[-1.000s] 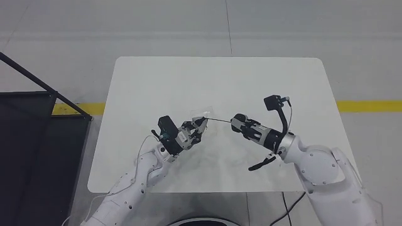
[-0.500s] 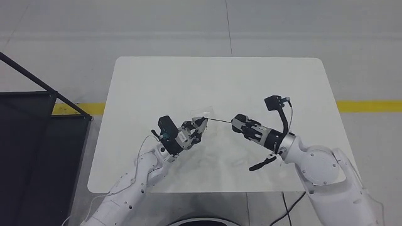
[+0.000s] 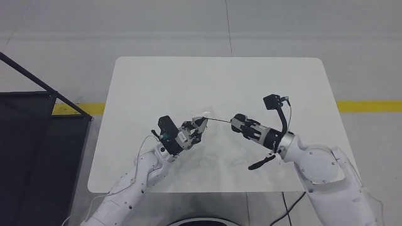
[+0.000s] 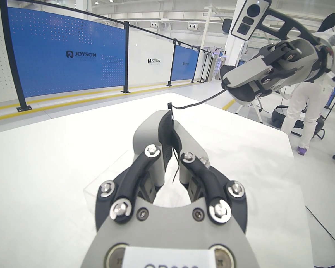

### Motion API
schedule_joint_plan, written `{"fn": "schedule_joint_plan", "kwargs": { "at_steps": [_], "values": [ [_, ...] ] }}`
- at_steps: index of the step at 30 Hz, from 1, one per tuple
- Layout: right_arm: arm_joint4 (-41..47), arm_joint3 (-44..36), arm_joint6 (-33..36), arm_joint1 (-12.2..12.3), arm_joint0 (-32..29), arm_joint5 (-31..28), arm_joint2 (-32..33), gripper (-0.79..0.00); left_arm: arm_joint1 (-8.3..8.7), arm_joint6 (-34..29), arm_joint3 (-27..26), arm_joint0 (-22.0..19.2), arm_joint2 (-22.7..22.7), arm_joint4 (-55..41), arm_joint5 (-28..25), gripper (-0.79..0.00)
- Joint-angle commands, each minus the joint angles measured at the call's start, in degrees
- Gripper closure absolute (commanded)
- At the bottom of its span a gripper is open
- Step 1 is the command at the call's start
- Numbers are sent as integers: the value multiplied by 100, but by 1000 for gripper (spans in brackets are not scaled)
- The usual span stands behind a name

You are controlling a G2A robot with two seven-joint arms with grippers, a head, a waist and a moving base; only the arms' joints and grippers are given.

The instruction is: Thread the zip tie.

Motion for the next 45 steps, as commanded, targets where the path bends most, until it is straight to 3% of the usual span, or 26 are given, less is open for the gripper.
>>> {"fn": "schedule_joint_plan", "kwargs": {
  "at_steps": [1, 23, 45],
  "values": [
    [20, 8, -9, -1, 11, 6, -8, 0, 0, 0, 0, 0, 0, 0, 0, 0],
    [150, -1, -97, -5, 49, -7, -61, 0, -1, -172, -196, 119, -67, -91, 125, 0],
    [232, -200, -193, 37, -300, -115, 178, 0, -14, -175, -215, 170, -127, -101, 191, 0]
  ]
}}
